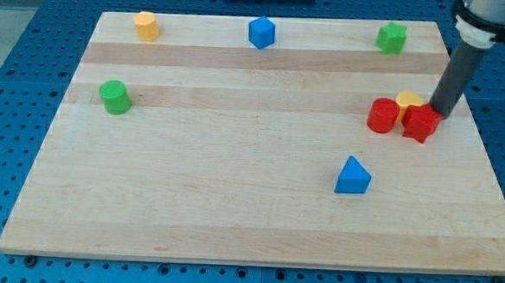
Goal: Push the yellow hexagon a bit left
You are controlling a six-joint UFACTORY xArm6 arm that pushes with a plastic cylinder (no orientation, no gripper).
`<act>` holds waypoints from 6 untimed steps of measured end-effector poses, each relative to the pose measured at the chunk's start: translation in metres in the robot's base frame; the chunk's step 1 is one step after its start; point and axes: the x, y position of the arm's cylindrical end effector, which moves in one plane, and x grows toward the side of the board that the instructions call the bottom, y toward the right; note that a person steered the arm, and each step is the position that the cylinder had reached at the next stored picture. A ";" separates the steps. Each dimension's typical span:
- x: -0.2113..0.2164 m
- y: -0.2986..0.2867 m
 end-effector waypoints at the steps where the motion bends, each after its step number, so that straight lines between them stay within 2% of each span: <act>1: 0.012 0.000; 3: 0.035 -0.010; 6: 0.035 -0.071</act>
